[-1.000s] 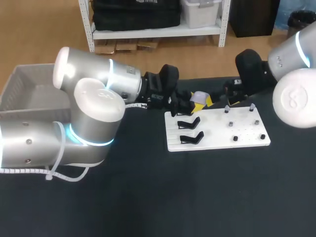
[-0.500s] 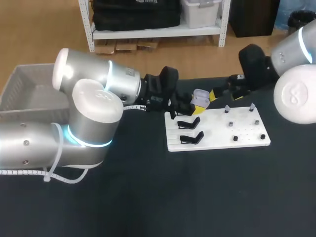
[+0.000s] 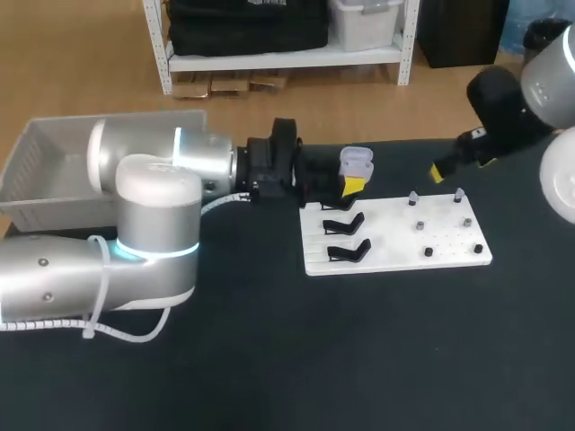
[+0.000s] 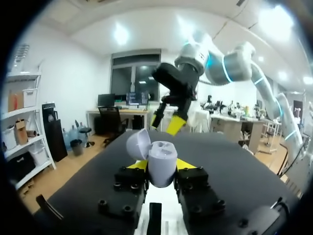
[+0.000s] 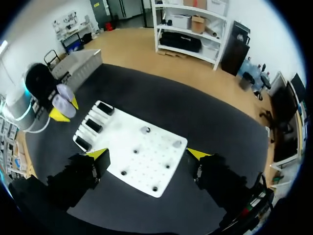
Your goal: Pick up each earbud case from the left stands, insert the matching earbuds, close the lid, and place the case in the box.
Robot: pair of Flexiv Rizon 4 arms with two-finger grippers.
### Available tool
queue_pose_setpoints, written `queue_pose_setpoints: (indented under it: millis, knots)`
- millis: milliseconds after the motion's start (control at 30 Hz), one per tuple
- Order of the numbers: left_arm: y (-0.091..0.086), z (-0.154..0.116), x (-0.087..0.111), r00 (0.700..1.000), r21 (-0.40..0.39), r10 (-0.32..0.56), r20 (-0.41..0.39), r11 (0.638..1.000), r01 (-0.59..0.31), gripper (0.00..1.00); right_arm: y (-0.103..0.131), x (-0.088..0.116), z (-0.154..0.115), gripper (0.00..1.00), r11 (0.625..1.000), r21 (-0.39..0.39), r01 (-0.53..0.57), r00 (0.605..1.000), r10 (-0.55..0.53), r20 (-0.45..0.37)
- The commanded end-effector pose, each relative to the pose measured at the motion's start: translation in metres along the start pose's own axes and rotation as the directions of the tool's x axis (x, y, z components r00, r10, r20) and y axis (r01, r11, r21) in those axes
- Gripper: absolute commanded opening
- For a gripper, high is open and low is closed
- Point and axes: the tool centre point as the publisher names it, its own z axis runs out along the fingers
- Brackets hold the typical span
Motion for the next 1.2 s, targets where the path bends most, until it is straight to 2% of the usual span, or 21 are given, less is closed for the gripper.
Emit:
queue_pose_setpoints:
  millis: [33,400,633,800,1000,1200]
  knots:
    - [-0.001,-0.002,-0.005,0.998,-0.004,-0.003,0.062,1.0,0.004,0.0,0.002,-0.001,-0.008,1.0,0.992,0.126,-0.003,1.0,0.006,-0.017]
    - [0.0,0.001,-0.02,0.997,-0.026,-0.019,0.077,0.999,0.021,0.0,0.001,0.001,-0.005,1.0,0.992,0.123,-0.011,0.999,0.015,-0.031]
    - [0.0,0.002,-0.021,0.997,-0.019,-0.028,0.074,0.999,0.029,0.0,-0.02,0.006,0.007,1.0,0.985,0.173,-0.025,0.997,0.037,-0.067]
    - [0.0,0.002,-0.021,0.997,-0.019,-0.028,0.074,0.999,0.029,0.0,-0.033,0.008,0.025,1.0,0.982,0.189,0.001,0.992,0.024,-0.128]
    - [0.0,0.002,-0.021,0.997,-0.019,-0.028,0.074,0.999,0.029,0.0,-0.046,0.011,0.044,1.0,0.966,0.259,0.009,0.982,0.041,-0.186]
    - [0.0,0.002,-0.021,0.997,-0.019,-0.028,0.074,0.999,0.029,0.0,-0.047,0.012,0.059,1.0,0.961,0.275,0.005,0.969,0.063,-0.238]
